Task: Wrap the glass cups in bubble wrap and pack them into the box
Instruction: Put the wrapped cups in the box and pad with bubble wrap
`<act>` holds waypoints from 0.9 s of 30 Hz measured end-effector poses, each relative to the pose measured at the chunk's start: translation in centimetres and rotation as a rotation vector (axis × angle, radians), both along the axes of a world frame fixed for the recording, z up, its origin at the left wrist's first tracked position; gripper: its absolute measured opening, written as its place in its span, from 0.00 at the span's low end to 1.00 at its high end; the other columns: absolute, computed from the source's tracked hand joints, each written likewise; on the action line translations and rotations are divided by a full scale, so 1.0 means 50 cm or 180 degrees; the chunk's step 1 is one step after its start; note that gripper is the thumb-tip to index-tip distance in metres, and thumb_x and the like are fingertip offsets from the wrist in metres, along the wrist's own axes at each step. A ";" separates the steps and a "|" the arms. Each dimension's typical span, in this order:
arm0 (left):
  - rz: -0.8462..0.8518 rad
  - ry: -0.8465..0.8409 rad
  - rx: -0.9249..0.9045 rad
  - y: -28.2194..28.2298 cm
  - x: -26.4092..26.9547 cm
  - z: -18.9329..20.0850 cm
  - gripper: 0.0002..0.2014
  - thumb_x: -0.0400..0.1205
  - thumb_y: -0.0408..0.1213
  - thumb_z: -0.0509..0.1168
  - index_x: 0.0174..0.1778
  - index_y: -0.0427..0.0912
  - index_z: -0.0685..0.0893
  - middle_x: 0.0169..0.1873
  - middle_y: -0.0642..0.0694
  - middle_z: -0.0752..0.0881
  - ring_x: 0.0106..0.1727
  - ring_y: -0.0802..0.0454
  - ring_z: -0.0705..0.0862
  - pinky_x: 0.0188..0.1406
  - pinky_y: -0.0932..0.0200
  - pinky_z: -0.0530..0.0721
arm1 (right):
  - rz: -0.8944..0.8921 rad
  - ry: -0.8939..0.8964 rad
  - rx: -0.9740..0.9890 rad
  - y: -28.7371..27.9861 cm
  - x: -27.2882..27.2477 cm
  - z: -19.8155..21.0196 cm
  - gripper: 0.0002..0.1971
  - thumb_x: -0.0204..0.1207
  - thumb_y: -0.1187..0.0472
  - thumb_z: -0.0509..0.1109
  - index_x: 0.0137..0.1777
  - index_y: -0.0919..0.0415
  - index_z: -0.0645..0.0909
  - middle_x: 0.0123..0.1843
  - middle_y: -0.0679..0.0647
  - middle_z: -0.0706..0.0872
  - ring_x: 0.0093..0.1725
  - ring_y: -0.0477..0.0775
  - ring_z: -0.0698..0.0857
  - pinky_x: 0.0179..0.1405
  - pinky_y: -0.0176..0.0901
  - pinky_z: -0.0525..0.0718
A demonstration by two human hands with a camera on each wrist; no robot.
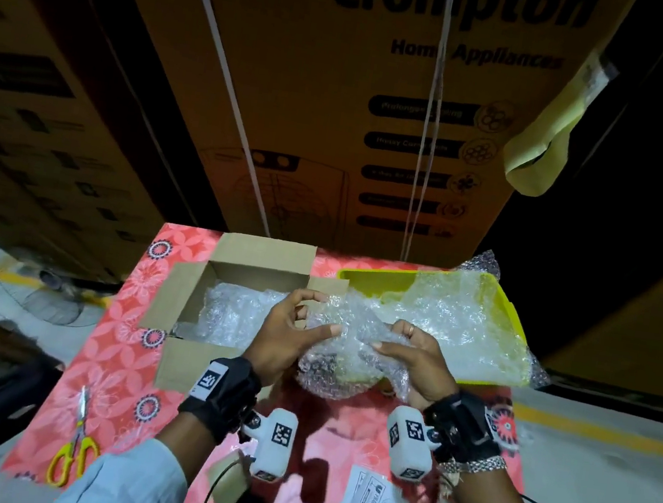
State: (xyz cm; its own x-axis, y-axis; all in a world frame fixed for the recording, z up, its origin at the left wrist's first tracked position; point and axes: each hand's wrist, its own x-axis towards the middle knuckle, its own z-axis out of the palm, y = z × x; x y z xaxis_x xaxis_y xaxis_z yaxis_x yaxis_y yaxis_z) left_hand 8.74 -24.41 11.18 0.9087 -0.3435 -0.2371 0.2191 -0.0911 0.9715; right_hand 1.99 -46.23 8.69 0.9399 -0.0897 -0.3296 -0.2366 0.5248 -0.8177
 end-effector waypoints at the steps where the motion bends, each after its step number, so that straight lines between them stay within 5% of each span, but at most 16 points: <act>1: 0.0017 0.0012 -0.0002 0.013 -0.005 0.002 0.22 0.74 0.37 0.83 0.63 0.51 0.85 0.70 0.53 0.81 0.72 0.58 0.75 0.71 0.46 0.78 | -0.0040 -0.0043 0.0325 0.010 0.002 0.000 0.13 0.70 0.79 0.73 0.43 0.63 0.76 0.51 0.68 0.90 0.48 0.64 0.91 0.50 0.56 0.92; 4: 0.0067 -0.0019 0.0003 0.061 -0.014 0.001 0.23 0.76 0.34 0.81 0.65 0.51 0.84 0.73 0.55 0.82 0.71 0.63 0.75 0.64 0.55 0.79 | -0.0085 -0.0162 0.1101 0.047 0.007 0.010 0.06 0.78 0.70 0.70 0.41 0.61 0.78 0.55 0.65 0.91 0.51 0.61 0.91 0.54 0.57 0.90; 7: -0.0034 0.0118 -0.0006 0.112 -0.018 0.008 0.26 0.76 0.24 0.79 0.69 0.45 0.84 0.68 0.43 0.85 0.60 0.56 0.88 0.52 0.63 0.86 | -0.0266 -0.0116 0.0879 0.081 0.024 0.014 0.04 0.76 0.69 0.73 0.41 0.61 0.83 0.60 0.62 0.90 0.57 0.59 0.90 0.58 0.53 0.88; 10: -0.0252 0.0268 -0.0122 0.169 -0.016 0.013 0.16 0.77 0.21 0.74 0.61 0.31 0.88 0.64 0.39 0.88 0.56 0.53 0.92 0.55 0.61 0.88 | -0.0237 -0.0141 0.0236 0.112 0.044 0.014 0.19 0.60 0.77 0.81 0.50 0.64 0.84 0.61 0.65 0.90 0.61 0.63 0.87 0.62 0.56 0.81; 12: -0.0538 0.0281 -0.0217 0.206 -0.013 0.019 0.14 0.77 0.30 0.73 0.53 0.21 0.87 0.58 0.33 0.91 0.58 0.42 0.91 0.64 0.53 0.87 | -0.0077 -0.0051 0.0102 0.143 0.049 0.030 0.22 0.61 0.79 0.80 0.56 0.69 0.84 0.57 0.66 0.91 0.55 0.62 0.90 0.54 0.55 0.88; 14: -0.0773 0.0236 -0.0154 0.235 -0.007 0.032 0.16 0.77 0.39 0.77 0.50 0.27 0.91 0.54 0.38 0.93 0.58 0.42 0.91 0.65 0.54 0.84 | 0.0114 0.0029 -0.0132 0.183 0.054 0.051 0.17 0.66 0.82 0.77 0.55 0.74 0.85 0.53 0.67 0.91 0.49 0.62 0.92 0.48 0.52 0.92; 18: -0.0386 -0.0213 0.0065 0.295 0.030 0.035 0.23 0.69 0.48 0.86 0.54 0.40 0.90 0.51 0.45 0.93 0.58 0.39 0.91 0.64 0.47 0.87 | 0.0217 -0.0085 -0.0802 0.263 0.072 0.078 0.11 0.68 0.82 0.78 0.40 0.65 0.90 0.45 0.64 0.91 0.46 0.60 0.90 0.52 0.49 0.92; 21: -0.0527 -0.0536 0.0084 0.336 0.062 0.041 0.29 0.70 0.39 0.87 0.65 0.48 0.84 0.59 0.44 0.90 0.60 0.45 0.90 0.62 0.47 0.89 | 0.0288 -0.0275 -0.1254 0.309 0.081 0.095 0.08 0.70 0.76 0.80 0.46 0.68 0.88 0.43 0.58 0.91 0.43 0.53 0.89 0.45 0.38 0.89; 24: -0.1012 -0.0924 0.0270 0.366 0.089 0.050 0.40 0.71 0.41 0.86 0.77 0.64 0.77 0.69 0.48 0.83 0.67 0.47 0.85 0.65 0.48 0.88 | 0.0402 -0.0449 -0.1703 0.344 0.088 0.112 0.06 0.73 0.72 0.80 0.49 0.66 0.90 0.43 0.53 0.94 0.44 0.47 0.90 0.47 0.37 0.87; 27: -0.1237 -0.1210 0.0452 0.384 0.107 0.038 0.31 0.74 0.43 0.84 0.72 0.65 0.83 0.65 0.54 0.87 0.62 0.47 0.86 0.63 0.42 0.88 | 0.0195 -0.0409 -0.1680 0.372 0.093 0.122 0.09 0.72 0.74 0.80 0.50 0.67 0.86 0.41 0.57 0.93 0.42 0.52 0.91 0.49 0.44 0.90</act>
State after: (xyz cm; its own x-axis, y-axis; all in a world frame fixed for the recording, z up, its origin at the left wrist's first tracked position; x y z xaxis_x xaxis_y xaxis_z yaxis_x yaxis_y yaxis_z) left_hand 14.09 -5.19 13.09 0.7523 -0.6587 0.0141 -0.2200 -0.2309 0.9478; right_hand 6.66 -27.63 14.81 0.9783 -0.1557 -0.1366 -0.1346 0.0236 -0.9906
